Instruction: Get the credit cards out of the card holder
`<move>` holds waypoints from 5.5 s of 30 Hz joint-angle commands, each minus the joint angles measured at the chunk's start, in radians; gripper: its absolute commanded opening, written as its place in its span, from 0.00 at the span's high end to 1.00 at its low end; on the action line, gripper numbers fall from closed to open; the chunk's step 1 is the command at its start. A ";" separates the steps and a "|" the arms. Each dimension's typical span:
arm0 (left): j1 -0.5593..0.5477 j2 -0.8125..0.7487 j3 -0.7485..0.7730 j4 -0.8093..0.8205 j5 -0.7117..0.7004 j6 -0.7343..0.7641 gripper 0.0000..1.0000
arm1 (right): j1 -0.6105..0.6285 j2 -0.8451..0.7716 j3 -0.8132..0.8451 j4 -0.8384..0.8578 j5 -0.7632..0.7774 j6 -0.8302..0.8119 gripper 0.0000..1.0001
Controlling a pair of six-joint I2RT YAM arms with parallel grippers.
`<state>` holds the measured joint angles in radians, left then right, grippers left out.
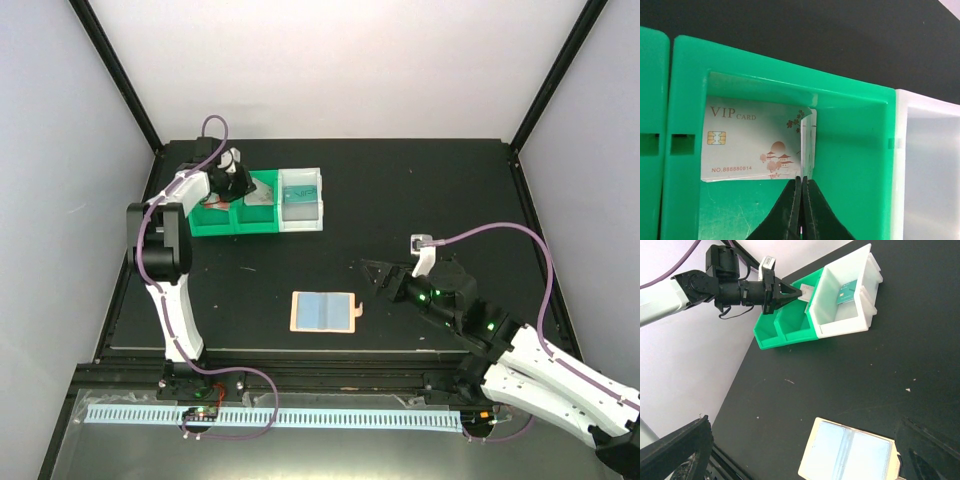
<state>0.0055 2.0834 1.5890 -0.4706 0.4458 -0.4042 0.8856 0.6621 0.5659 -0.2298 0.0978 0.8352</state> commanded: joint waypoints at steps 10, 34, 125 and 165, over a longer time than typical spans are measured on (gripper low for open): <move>0.005 0.029 0.090 -0.019 -0.010 0.016 0.84 | 0.003 -0.013 0.022 -0.005 0.038 -0.007 0.00; 0.009 -0.270 0.090 -0.269 -0.065 0.036 0.10 | 0.003 -0.033 0.063 -0.121 0.079 -0.035 0.00; -0.639 -0.671 -1.159 0.577 0.101 -0.503 0.50 | 0.002 0.611 -0.174 0.207 -0.132 -0.042 0.86; -0.641 -1.261 -0.700 -0.192 -0.352 -0.185 0.01 | 0.002 0.077 0.194 -0.362 0.182 -0.089 0.00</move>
<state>-0.6415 0.9028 0.8242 -0.5453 0.1848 -0.6590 0.8856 0.7872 0.6743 -0.4778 0.2039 0.7597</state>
